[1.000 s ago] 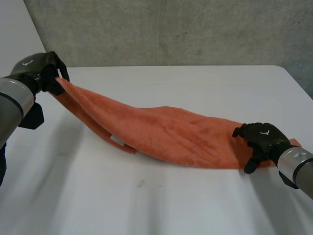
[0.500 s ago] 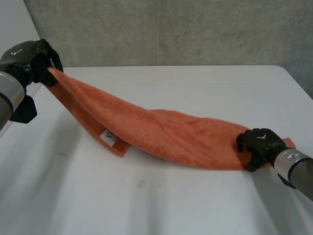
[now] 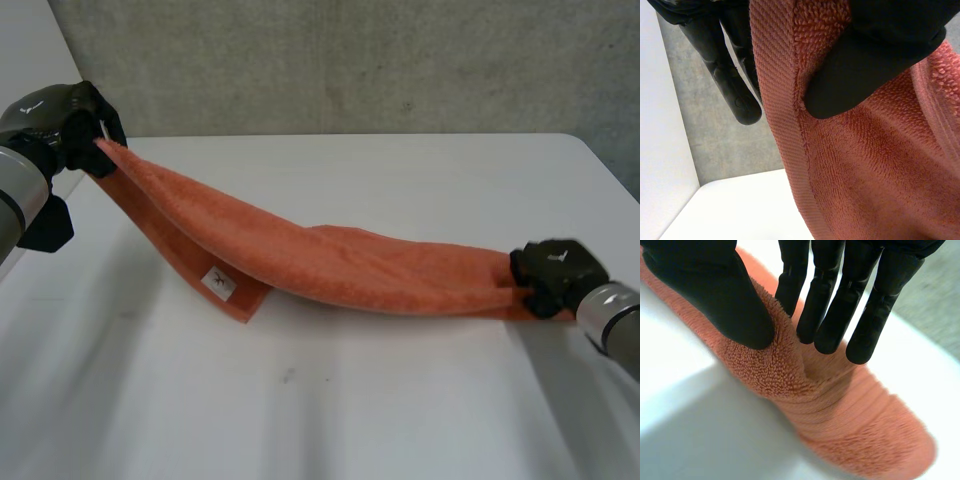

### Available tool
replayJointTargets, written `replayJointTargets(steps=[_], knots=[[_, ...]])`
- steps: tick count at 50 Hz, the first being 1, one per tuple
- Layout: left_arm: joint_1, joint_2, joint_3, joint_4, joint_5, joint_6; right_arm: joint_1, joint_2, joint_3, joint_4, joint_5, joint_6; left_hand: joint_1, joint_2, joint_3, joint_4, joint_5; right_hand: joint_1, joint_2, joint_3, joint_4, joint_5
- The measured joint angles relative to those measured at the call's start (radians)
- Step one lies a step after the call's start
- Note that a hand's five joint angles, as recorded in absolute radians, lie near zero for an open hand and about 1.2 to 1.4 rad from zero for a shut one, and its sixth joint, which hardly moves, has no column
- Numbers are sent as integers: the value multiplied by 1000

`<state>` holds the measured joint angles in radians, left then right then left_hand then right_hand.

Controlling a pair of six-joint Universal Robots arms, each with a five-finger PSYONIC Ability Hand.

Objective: Fold the laundry

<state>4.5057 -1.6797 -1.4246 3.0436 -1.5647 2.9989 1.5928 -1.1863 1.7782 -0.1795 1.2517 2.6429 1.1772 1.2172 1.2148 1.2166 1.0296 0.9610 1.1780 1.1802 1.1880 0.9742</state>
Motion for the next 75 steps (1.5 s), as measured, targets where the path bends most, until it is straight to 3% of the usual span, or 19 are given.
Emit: replayJointTargets(steps=[8,16,23,27,32,40,42,43,44,45,46,48,52,61,68,75], knots=[[13,47,-14,-8,0,1,-2,-225,-20,75,2,14,0,0,0,0,0,0,0,0,0,0],[50,169,-53,-13,16,2,-29,-412,-194,474,-65,12,0,0,0,0,0,0,0,0,0,3],[79,210,-78,-8,50,2,-54,-416,-367,626,-120,13,0,0,0,0,0,0,0,1,0,5],[93,205,-100,-4,67,2,-56,-341,-457,641,-133,13,0,0,0,0,0,0,0,1,0,7],[104,136,-140,6,75,3,-26,-104,-590,621,-106,3,0,0,1,0,0,0,0,1,0,8],[95,-45,-158,14,70,4,65,272,-802,561,39,-76,0,0,2,0,5,0,0,1,0,11],[93,-86,-152,15,68,3,85,338,-845,523,90,-90,0,0,2,0,5,-130,-177,-154,-157,-132],[92,-112,-147,17,66,3,96,373,-869,492,130,-95,0,0,2,0,5,-320,-383,-354,-356,-321],[92,-123,-144,19,66,3,102,387,-879,476,148,-97,0,0,2,0,5,-320,-383,-354,-356,-321],[92,-140,-139,23,65,3,109,402,-889,455,175,-98,0,0,2,0,5,-596,-664,-650,-653,-613],[91,-148,-137,26,65,3,115,410,-893,435,198,-97,0,0,2,0,5,-658,-776,-745,-750,-707],[91,-171,-129,38,63,4,133,401,-877,380,249,-87,0,0,2,0,5,-751,-940,-942,-945,-891],[91,-185,-124,57,63,4,155,320,-780,315,273,-54,0,0,1,0,5,-756,-959,-968,-958,-905],[92,-187,-124,89,63,5,176,22,-349,213,173,35,0,0,1,0,5,-754,-956,-964,-956,-903],[92,-184,-127,92,63,5,166,-136,-33,179,103,67,0,0,1,0,5,-591,-747,-744,-757,-728],[93,-184,-132,92,63,5,158,-158,161,71,53,62,0,0,1,0,5,-442,-570,-571,-579,-563]])
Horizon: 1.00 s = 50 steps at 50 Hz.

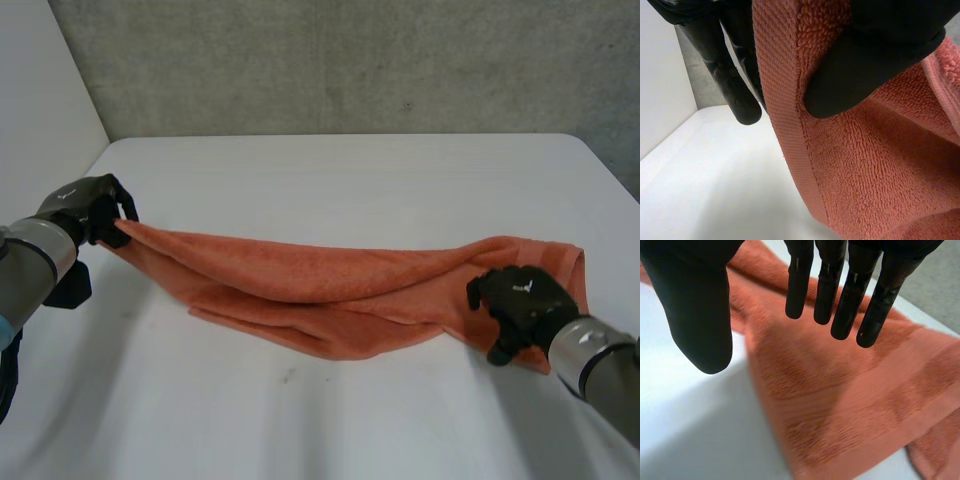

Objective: Fold the laundry

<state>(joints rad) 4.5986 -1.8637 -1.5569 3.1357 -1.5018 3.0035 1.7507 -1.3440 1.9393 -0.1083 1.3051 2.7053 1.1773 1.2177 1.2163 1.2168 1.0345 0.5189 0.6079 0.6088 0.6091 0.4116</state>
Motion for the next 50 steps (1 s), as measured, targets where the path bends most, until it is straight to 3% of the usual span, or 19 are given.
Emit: replayJointTargets(steps=[12,40,50], knots=[[0,5,-12,-1,-1,-2,-73,64,65,-127,-28,-40,0,0,0,0,0,26,24,31,28,31],[1,10,-16,-2,0,-3,-129,129,29,-182,-23,-127,0,0,0,0,0,59,53,73,67,59],[0,10,-16,-2,0,-3,-132,174,-13,-184,-13,-156,0,0,0,0,0,313,375,372,373,240]])
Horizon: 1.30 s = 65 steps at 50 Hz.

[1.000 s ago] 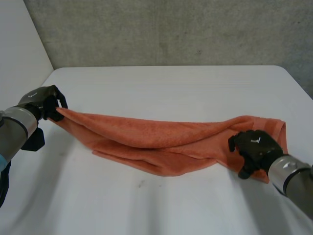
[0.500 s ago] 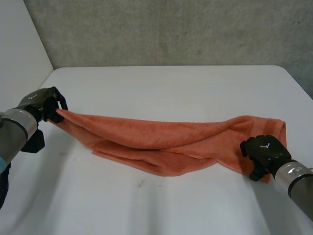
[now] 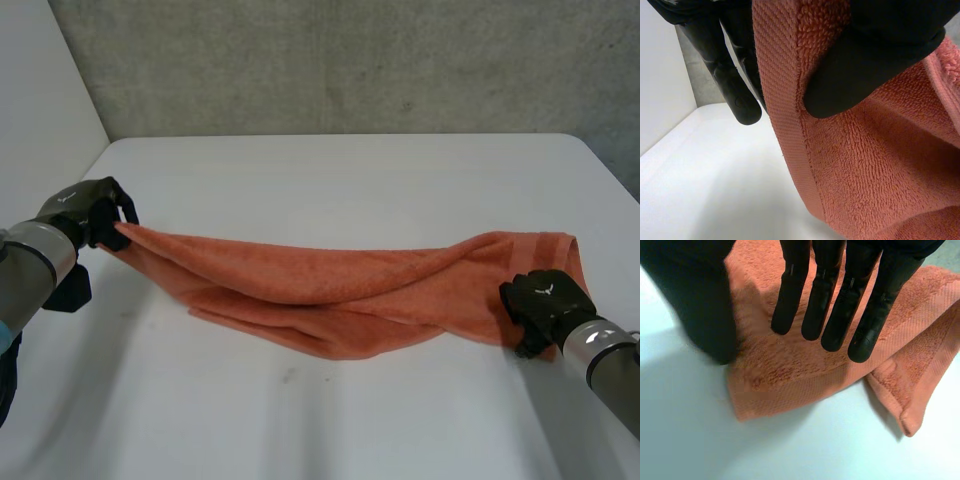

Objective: Fold the laundry

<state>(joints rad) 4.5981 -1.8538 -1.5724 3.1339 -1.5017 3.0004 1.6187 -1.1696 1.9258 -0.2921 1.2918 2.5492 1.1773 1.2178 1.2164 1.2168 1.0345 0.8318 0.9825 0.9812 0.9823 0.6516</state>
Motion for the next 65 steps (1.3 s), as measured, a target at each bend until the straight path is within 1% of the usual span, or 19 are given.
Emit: replayJointTargets(steps=[1,2,5,7,9,22,28,30,31,32,34,35,40,41,45,53,55,58,65], knots=[[0,0,0,0,0,0,0,0,-2,0,0,0,0,0,0,0,0,0,0,0,0,0],[0,0,0,0,0,0,0,2,-7,-2,0,0,0,0,0,0,0,38,50,54,55,139],[-1,0,0,0,0,0,0,3,-16,-6,0,-1,0,0,0,0,0,38,50,54,55,139],[0,0,0,0,1,0,0,6,-25,-12,1,-1,0,0,0,0,0,116,153,151,157,277],[0,0,0,0,1,0,0,9,-31,-14,1,-1,0,0,0,0,0,130,179,178,184,307],[-2,4,0,-3,1,1,-1,6,-89,-11,7,-6,0,0,0,0,0,130,190,197,205,327],[-2,28,1,-9,0,4,0,-134,-129,52,11,-4,0,0,0,0,0,130,190,198,205,328],[-2,63,1,-13,1,6,0,-264,-178,143,11,-2,0,0,0,0,0,130,190,199,205,330],[-2,63,1,-13,1,6,0,-264,-178,143,11,-2,0,0,0,0,0,130,190,199,205,330],[-1,97,2,-16,1,6,-3,-331,-227,220,9,-1,0,0,0,0,0,130,190,199,205,332],[0,120,3,-19,2,7,-5,-356,-255,259,8,-1,0,0,0,0,0,130,190,199,205,332],[3,178,6,-25,4,8,-18,-409,-344,378,3,-3,0,0,0,0,0,130,190,199,205,332],[10,305,14,-39,9,23,-69,-454,-551,628,-7,-22,0,0,0,0,0,130,190,199,205,333],[10,305,14,-39,9,23,-69,-454,-551,628,-7,-22,0,0,0,0,0,130,190,199,205,333],[13,381,14,-57,10,98,-114,-446,-719,849,-11,-89,0,0,0,0,0,130,190,200,205,335],[14,350,3,-96,5,263,-124,-361,-758,962,1,-197,0,0,0,0,0,130,190,200,205,336],[14,350,3,-96,5,263,-124,-361,-758,962,1,-197,0,0,0,0,0,130,190,200,205,336],[14,235,4,-130,0,317,-116,-256,-702,957,11,-222,0,0,0,0,0,130,190,200,205,336],[3,36,42,-154,-3,363,-81,-83,-683,927,44,-247,0,0,0,0,0,130,190,200,205,336]])
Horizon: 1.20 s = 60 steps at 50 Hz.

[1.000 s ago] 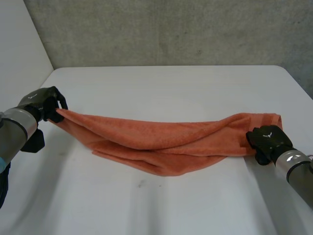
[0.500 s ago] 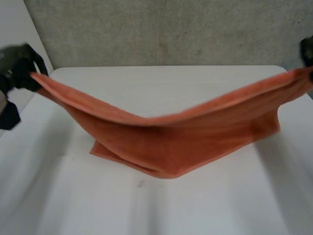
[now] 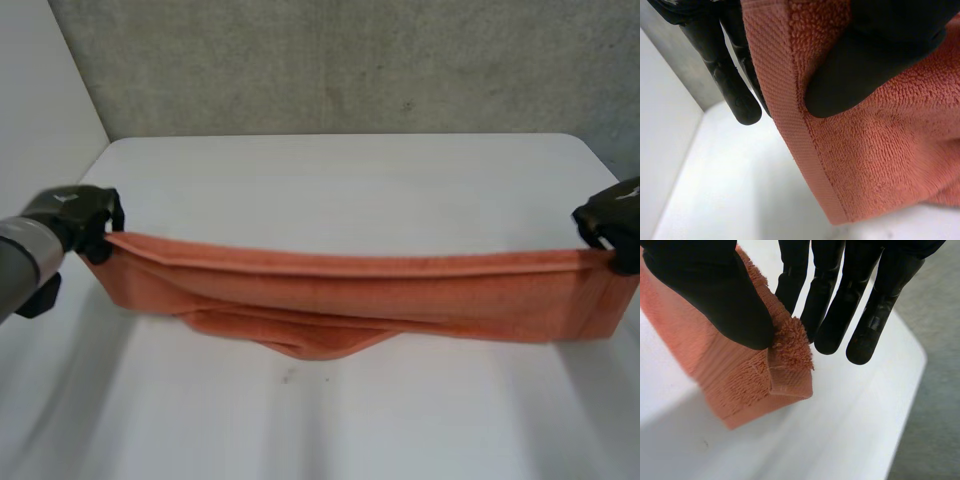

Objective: Fold the laundry

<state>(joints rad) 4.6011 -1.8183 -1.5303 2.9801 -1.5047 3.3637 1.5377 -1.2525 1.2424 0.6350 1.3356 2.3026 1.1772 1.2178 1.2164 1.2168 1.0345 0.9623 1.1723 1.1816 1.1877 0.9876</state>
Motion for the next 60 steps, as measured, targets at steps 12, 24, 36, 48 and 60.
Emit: replayJointTargets(steps=[12,24,36,48,60], knots=[[-60,-233,391,255,0,73,173,239,-382,-395,156,10,0,0,0,0,0,0,0,0,0,0],[-74,-103,451,781,-91,58,230,43,-407,-956,180,172,0,0,0,0,4,0,0,0,0,5],[-56,-112,223,736,-101,-56,228,32,-68,-831,130,203,0,0,0,0,4,0,0,3,5,7],[-59,-275,-19,721,-60,-88,230,211,170,-804,89,201,0,0,0,0,4,0,0,3,5,7],[-26,-243,-215,664,-45,-55,210,187,283,-675,97,191,0,0,0,0,4,0,0,3,5,7]])
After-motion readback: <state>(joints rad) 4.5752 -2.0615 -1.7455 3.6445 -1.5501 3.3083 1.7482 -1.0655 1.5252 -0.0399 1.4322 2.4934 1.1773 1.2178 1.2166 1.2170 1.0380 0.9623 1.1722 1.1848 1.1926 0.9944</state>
